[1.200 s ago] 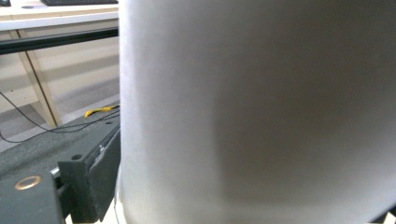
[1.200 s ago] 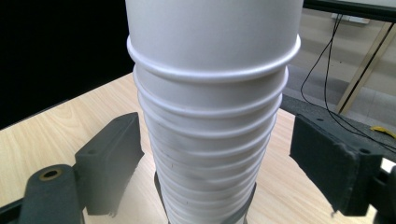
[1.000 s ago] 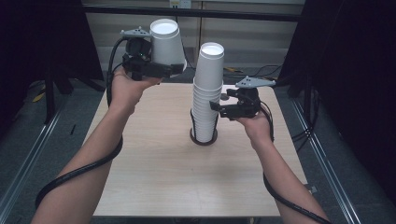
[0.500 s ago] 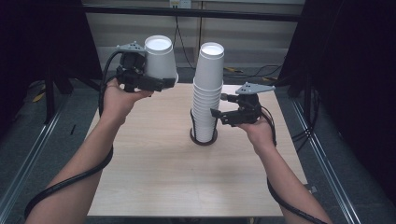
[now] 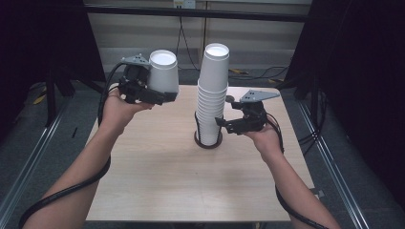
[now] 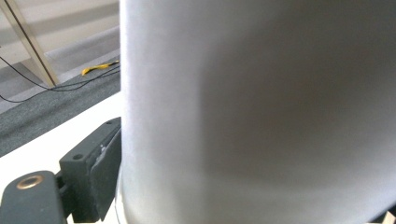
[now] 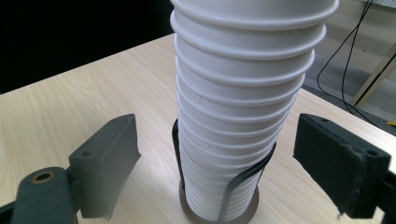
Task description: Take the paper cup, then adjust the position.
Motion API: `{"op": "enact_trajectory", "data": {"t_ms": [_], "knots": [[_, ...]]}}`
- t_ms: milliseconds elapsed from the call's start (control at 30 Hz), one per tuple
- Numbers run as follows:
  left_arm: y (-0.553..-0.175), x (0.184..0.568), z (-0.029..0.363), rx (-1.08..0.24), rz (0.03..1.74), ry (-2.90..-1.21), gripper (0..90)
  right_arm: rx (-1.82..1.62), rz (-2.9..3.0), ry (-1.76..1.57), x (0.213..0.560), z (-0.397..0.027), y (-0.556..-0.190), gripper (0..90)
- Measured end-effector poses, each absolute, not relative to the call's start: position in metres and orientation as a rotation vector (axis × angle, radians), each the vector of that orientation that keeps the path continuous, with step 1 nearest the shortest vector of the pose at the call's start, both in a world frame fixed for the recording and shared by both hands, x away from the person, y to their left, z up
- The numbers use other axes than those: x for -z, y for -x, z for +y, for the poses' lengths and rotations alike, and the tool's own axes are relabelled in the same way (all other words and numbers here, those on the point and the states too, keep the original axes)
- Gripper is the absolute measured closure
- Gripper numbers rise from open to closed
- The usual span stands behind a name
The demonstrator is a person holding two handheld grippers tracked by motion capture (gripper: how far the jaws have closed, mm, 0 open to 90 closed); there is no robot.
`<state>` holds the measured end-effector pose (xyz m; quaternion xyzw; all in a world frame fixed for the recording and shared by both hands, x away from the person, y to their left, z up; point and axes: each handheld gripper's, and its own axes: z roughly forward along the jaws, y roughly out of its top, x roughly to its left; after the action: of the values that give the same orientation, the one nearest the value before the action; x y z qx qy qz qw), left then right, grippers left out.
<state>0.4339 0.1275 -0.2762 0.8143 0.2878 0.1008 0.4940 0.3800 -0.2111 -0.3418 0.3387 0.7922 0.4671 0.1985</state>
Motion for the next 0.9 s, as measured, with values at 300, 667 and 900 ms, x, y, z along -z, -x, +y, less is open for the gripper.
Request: {"op": "enact_trajectory", "data": {"t_ms": [300, 667, 900], "knots": [[-0.433, 0.285, 0.131, -0.229, 0.710, -2.009, 10.4, -1.324, 2.230, -0.934, 0.345, -0.211, -0.375, 13.7], [-0.429, 0.295, 0.133, -0.216, 0.703, -2.046, 10.4, -1.318, 2.259, -0.913, 0.348, -0.209, -0.370, 13.6], [-0.426, 0.304, 0.134, -0.208, 0.696, -2.091, 10.5, -1.312, 2.287, -0.893, 0.352, -0.207, -0.372, 13.7]]}}
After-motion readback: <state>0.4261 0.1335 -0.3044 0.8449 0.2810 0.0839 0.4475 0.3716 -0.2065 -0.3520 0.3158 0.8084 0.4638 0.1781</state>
